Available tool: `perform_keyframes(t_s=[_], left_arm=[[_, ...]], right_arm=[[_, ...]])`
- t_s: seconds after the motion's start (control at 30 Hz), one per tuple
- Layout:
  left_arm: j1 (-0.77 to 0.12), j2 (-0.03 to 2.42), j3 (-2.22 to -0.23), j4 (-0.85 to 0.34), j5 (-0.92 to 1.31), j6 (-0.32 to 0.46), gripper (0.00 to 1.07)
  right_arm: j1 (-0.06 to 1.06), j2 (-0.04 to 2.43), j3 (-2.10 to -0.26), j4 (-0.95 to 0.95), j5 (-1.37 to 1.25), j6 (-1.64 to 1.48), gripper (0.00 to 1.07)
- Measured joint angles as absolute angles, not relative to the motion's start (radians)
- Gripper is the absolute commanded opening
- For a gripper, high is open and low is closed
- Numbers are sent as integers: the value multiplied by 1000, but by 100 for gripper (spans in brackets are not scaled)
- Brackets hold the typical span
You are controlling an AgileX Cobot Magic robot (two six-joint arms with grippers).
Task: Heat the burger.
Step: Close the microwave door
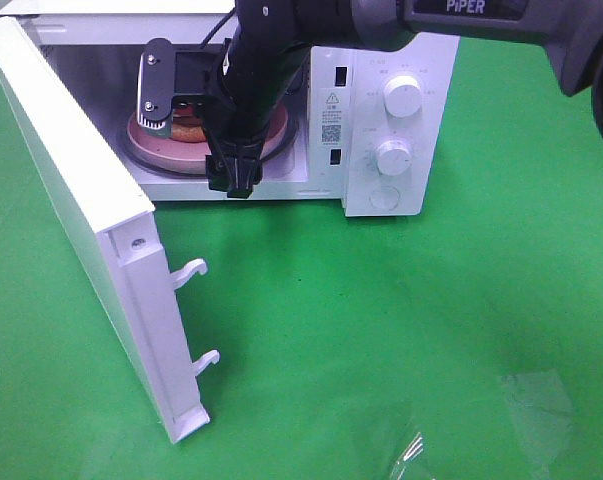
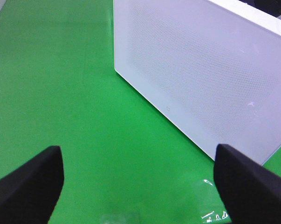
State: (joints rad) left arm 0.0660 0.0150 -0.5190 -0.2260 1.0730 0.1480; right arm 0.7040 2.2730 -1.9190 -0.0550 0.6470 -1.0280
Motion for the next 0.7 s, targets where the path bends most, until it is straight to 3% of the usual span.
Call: perform_keyframes(t_s=[0.7], left_arm=[[66,15,-519,-226,1073,148,80]], right_arm=[[713,2013,-1598,-63,610,-825,76]])
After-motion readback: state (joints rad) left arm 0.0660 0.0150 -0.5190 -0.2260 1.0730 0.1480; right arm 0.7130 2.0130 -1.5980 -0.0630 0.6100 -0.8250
